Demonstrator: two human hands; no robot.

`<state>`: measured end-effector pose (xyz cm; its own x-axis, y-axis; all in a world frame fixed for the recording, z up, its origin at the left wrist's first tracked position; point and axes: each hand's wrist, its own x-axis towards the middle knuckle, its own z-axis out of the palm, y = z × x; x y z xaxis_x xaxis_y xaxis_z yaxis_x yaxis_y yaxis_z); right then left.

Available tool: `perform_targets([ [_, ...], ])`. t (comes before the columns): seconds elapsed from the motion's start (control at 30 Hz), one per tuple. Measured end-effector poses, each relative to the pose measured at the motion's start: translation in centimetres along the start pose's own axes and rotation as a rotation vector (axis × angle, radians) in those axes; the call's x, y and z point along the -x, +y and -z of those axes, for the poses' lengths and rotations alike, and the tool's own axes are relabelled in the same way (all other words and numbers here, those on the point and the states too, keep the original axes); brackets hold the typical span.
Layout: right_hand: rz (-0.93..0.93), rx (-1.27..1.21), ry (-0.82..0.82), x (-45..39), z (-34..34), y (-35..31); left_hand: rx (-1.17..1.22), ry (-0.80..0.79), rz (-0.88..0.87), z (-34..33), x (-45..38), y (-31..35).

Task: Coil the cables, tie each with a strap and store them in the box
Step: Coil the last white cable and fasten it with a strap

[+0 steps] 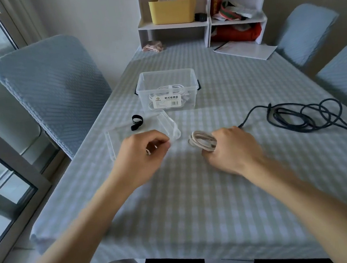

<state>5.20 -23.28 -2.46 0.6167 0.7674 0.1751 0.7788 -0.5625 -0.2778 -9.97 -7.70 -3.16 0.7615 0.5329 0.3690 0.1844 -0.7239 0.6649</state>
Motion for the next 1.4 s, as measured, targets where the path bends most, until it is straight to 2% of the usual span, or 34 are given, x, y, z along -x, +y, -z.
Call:
perform_targets([
  [0.07,-0.039,-0.111,0.021,0.2,0.2,0.8,0.118,-0.036,0.085,-0.9,0.2,1.1],
  [0.13,-0.077,-0.194,0.050,0.5,0.5,1.7,0.131,-0.060,0.066,-2.0,0.2,2.0],
  [0.3,-0.133,-0.207,0.070,1.3,1.2,4.6,-0.203,-0.001,-0.257,-4.0,0.2,2.7],
  [0.47,-0.137,-0.121,0.066,2.4,1.7,6.3,-0.381,-0.138,-0.504,-6.2,0.6,4.8],
  [0.53,-0.138,-0.072,0.072,2.8,2.2,7.0,-0.365,-0.183,-0.496,-7.0,0.5,5.1],
  [0.63,-0.104,-0.001,0.092,3.4,2.4,7.8,-0.219,-0.269,-0.406,-7.4,0.2,4.8],
  [0.8,-0.083,0.015,0.070,3.6,2.4,8.1,-0.149,-0.278,-0.410,-7.4,-0.2,4.3],
  [1.0,-0.122,-0.072,0.082,3.3,2.4,9.0,-0.235,-0.224,-0.382,-7.4,-1.2,4.9],
  [1.13,-0.122,-0.102,0.081,3.5,2.5,8.8,-0.260,-0.297,-0.366,-7.6,-1.7,5.6],
  [1.2,-0.148,-0.159,0.102,3.4,2.5,9.1,-0.359,-0.318,-0.474,-7.9,-2.1,5.5],
  [1.3,-0.208,-0.243,0.138,3.1,2.4,9.7,-0.546,-0.241,-0.685,-8.1,-2.4,5.3],
  [1.4,-0.221,-0.278,0.159,3.1,2.4,10.0,-0.584,-0.206,-0.753,-8.0,-2.1,5.3],
])
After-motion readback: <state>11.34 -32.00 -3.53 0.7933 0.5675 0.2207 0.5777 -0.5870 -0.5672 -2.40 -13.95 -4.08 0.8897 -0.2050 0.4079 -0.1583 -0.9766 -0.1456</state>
